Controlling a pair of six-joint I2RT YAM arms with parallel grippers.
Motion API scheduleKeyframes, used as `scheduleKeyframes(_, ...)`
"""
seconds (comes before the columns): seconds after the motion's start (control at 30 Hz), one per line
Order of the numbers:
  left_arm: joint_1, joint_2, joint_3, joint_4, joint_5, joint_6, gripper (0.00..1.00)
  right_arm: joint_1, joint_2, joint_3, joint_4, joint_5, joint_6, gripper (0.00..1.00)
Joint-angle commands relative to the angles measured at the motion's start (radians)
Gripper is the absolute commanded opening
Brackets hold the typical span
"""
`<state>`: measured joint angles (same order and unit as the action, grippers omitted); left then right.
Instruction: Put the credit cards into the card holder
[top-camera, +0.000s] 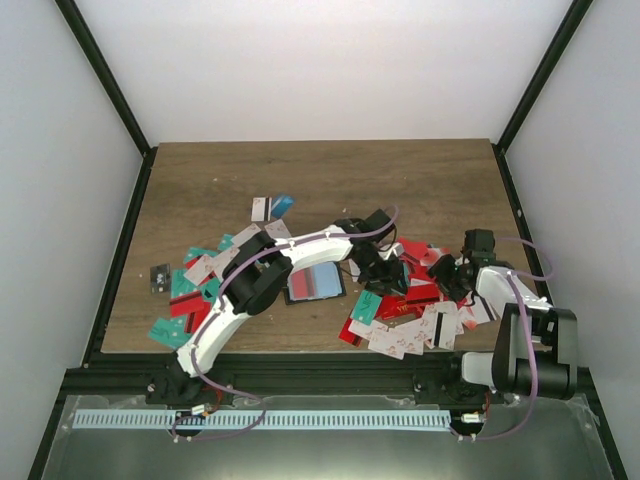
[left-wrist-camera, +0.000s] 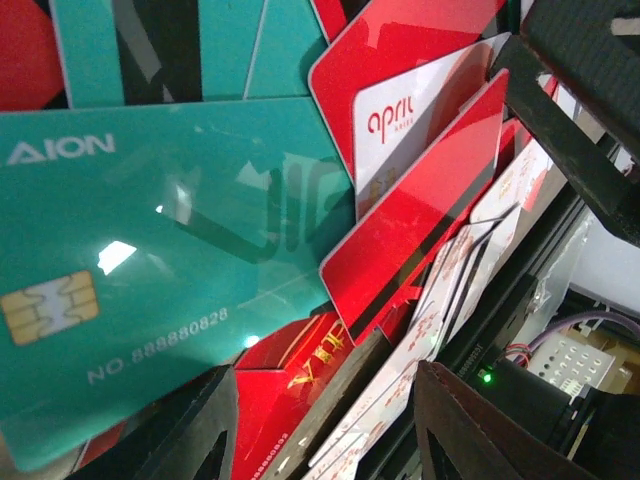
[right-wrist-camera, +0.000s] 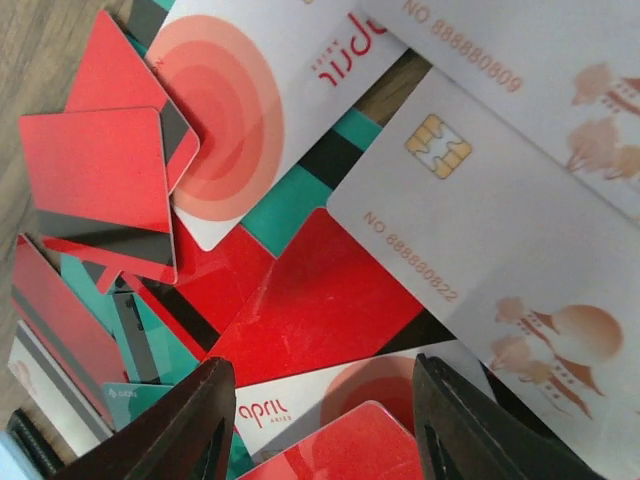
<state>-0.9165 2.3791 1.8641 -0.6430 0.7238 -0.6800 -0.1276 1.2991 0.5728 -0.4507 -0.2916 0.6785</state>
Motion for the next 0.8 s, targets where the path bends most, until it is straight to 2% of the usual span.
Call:
scheduleKeyframes(0.0, -0.005, 0.036, 0.021, 0.030, 0.011, -0.039, 0.50, -0.004, 0.040, -0.075, -0.059, -0.044, 0.018, 0.51)
scheduleKeyframes(0.4, -0.023, 0.060, 0.007, 0.089, 0.036, -0.090, 0.50, -0.004, 0.053, -0.118, -0.040, -0.071, 0.033, 0.49)
scheduleKeyframes(0.77, -0.035, 0.080, -0.002, 0.123, 0.061, -0.092, 0.45, -0.004, 0.070, -0.132, -0.021, -0.083, 0.033, 0.49)
